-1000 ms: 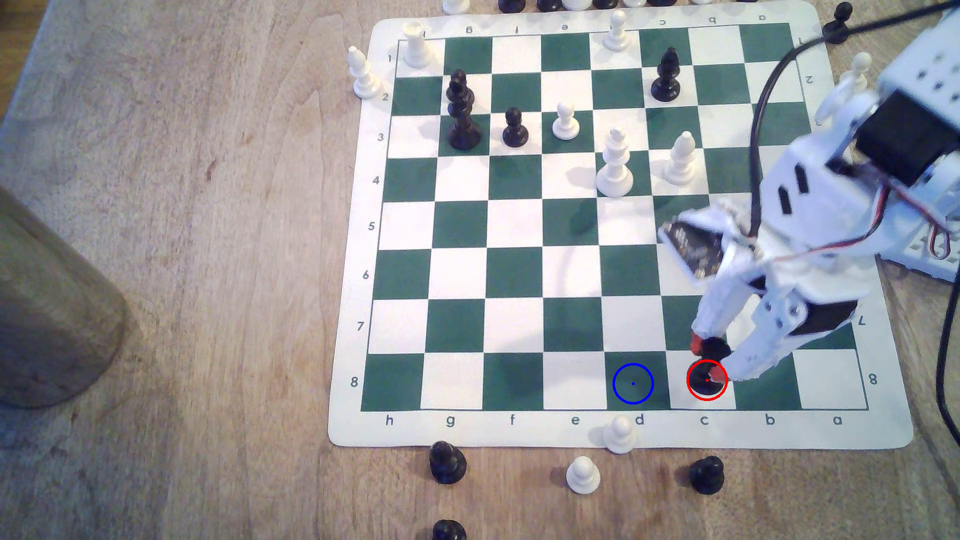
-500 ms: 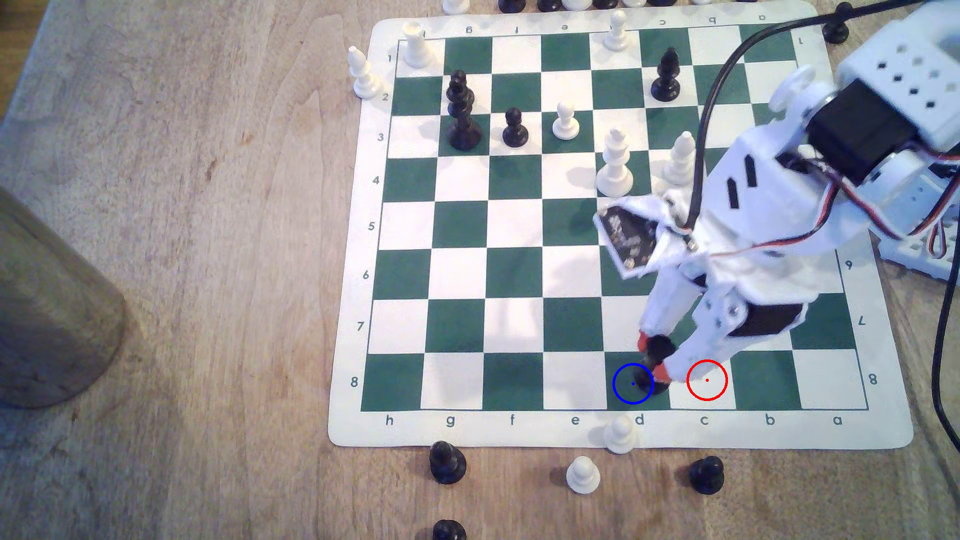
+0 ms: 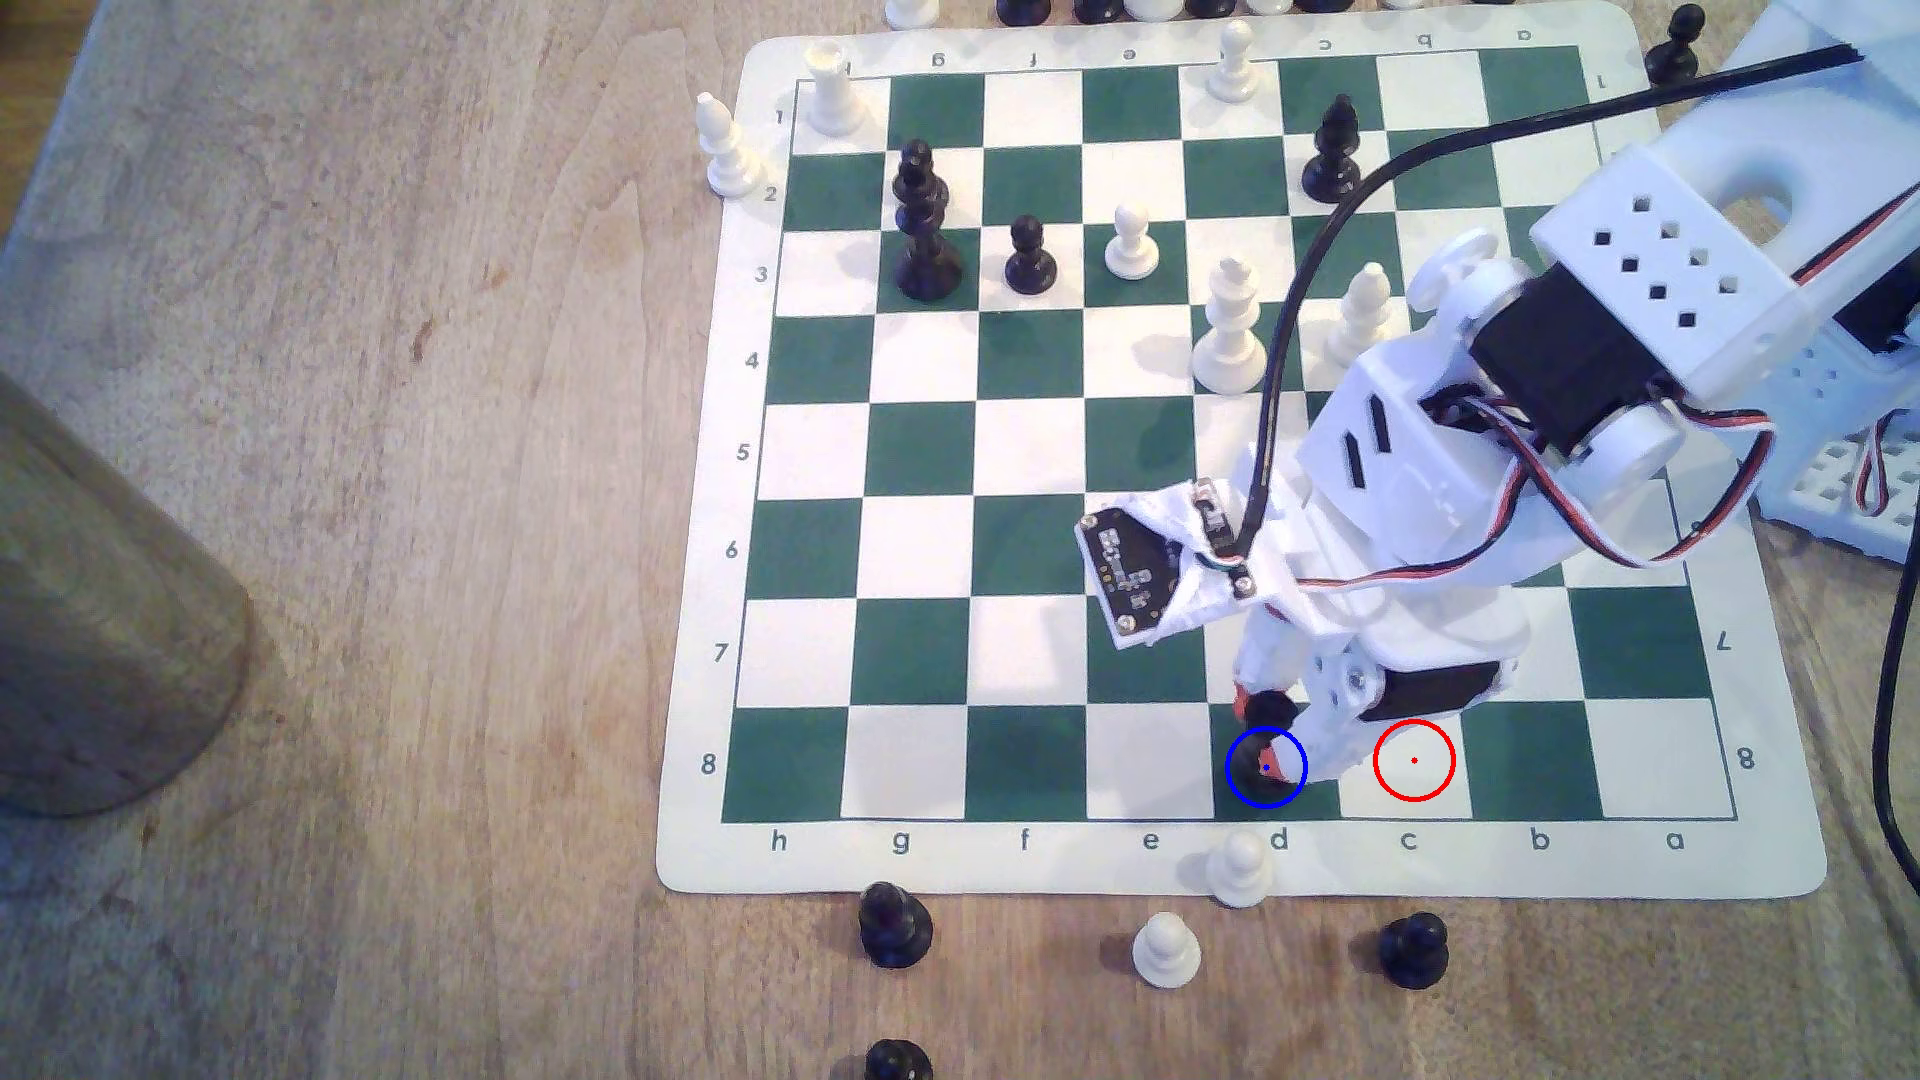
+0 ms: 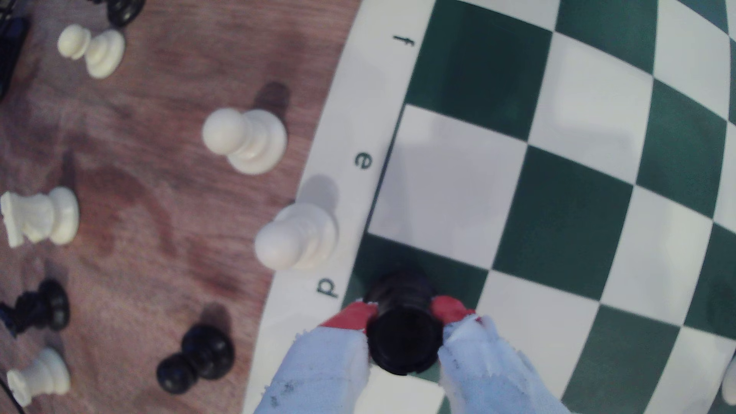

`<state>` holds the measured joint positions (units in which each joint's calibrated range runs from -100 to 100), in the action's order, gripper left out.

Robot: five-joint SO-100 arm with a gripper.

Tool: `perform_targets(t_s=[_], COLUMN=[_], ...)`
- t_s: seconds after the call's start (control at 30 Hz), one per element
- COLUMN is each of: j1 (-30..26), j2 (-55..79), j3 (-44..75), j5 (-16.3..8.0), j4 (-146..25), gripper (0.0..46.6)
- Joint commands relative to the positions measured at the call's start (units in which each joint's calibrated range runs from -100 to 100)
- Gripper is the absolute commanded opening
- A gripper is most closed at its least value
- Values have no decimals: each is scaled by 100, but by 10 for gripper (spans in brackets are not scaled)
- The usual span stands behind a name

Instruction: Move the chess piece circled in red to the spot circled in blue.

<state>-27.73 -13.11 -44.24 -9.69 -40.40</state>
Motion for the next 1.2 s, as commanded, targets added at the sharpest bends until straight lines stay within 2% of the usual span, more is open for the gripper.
perform_targets(t_s=[0.0, 0.1, 0.27, 0.67, 0.97, 1.17], j1=[55, 55, 47, 47, 188, 250], j2=[-21, -21, 12, -522, -2483, -4792], j3=[525, 516, 516, 117, -1152, -2439], j5=[20, 20, 20, 15, 34, -10], j4=[84, 76, 59, -63, -637, -1407], gripper=[42, 45, 129, 209, 221, 209])
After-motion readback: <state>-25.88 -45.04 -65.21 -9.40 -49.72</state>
